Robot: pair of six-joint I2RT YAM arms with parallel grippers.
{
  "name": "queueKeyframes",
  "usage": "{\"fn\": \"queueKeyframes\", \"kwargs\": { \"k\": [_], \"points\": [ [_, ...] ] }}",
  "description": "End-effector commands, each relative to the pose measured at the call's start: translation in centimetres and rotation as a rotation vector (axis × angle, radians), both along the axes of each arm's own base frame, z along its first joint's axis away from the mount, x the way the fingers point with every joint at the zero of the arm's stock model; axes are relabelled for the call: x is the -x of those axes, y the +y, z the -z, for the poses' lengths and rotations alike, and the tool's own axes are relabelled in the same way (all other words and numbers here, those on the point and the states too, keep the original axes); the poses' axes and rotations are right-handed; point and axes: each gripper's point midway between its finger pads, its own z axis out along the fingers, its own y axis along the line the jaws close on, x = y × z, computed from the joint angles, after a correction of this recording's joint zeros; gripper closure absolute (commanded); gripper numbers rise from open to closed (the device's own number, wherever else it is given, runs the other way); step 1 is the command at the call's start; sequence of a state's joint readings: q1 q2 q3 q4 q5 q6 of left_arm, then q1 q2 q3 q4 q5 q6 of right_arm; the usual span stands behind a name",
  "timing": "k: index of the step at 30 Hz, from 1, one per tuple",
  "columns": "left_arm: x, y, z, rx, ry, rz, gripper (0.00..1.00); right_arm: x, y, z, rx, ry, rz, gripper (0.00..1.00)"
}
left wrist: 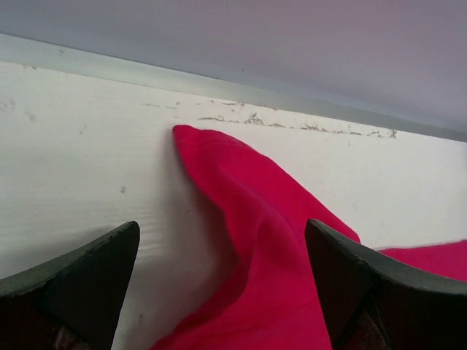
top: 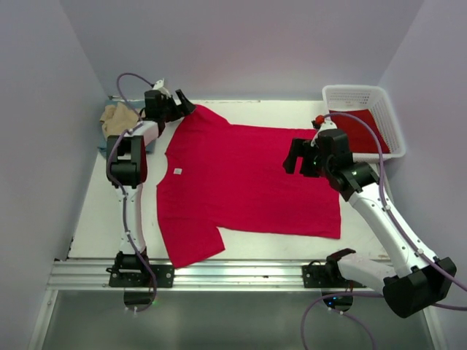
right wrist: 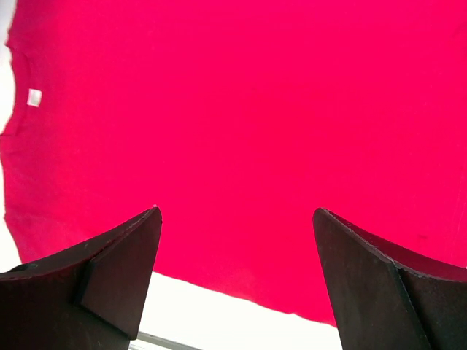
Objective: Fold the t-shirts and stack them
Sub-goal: Flatten the tshirt out, then fold the tshirt
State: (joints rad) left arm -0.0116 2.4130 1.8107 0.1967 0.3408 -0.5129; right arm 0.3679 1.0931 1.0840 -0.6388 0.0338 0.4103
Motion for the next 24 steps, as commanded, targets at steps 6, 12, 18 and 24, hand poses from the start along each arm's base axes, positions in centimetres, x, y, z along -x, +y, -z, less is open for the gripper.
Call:
{"fn": "queueKeyframes", "kwargs": {
  "k": [6,12,18,24],
  "points": [
    [-3.0,-3.8,0.1,0.274,-0.05,0.15,0.01,0.3,-0.3,1.2,0.02,0.021,0.007,0.11],
    [-2.6,-4.9,-1.9,0.374,-0.096,0.223,0.09,0.3,-0.3,2.5,0.028,0.046,0.015,0.12],
    [-0.8,-4.5,-3.9,0.482,-0.147,0.295,0.25,0.0,-0.2,3.8,0.028,0.065,0.023,0.13],
    [0.0,-4.3,-5.0,0.524,-0.163,0.327,0.4,-0.2,-0.1,4.8,0.031,0.087,0.028,0.14]
  ]
}}
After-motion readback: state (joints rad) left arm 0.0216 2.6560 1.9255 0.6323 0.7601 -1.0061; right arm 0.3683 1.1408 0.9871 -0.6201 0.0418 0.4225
